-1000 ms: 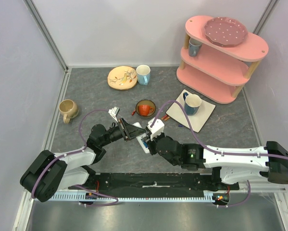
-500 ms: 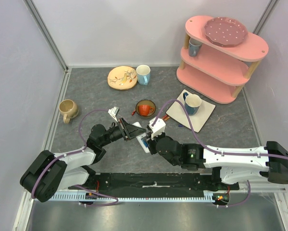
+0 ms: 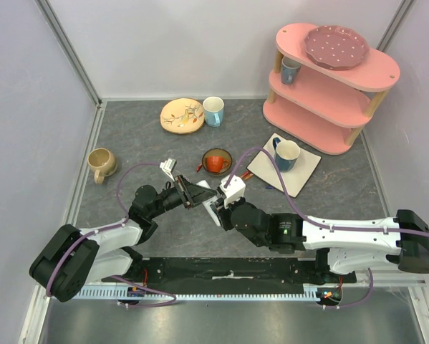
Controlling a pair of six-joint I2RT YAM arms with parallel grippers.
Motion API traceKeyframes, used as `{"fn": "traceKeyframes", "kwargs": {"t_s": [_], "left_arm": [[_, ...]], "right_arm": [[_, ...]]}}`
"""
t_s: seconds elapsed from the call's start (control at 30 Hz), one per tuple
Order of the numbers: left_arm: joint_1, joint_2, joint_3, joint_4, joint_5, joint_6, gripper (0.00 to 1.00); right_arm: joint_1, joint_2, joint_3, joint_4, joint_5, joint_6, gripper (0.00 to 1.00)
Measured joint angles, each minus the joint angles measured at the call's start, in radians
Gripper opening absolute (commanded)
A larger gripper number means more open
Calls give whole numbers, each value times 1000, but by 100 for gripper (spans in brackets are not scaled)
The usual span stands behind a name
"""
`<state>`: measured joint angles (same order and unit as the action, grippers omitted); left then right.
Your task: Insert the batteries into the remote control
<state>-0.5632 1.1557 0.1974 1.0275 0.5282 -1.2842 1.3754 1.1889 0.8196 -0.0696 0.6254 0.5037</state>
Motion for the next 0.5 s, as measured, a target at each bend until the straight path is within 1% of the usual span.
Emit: {"fn": "traceKeyframes", "kwargs": {"t_s": [0.33,0.5], "left_arm": [[0,-4,0,29,-4,0,2],[0,-5,0,56,-2,-1,2]], "right_arm": [[4,-6,30,-27,-11,8,46],[3,-68,40,-85,-2,10,53]]}}
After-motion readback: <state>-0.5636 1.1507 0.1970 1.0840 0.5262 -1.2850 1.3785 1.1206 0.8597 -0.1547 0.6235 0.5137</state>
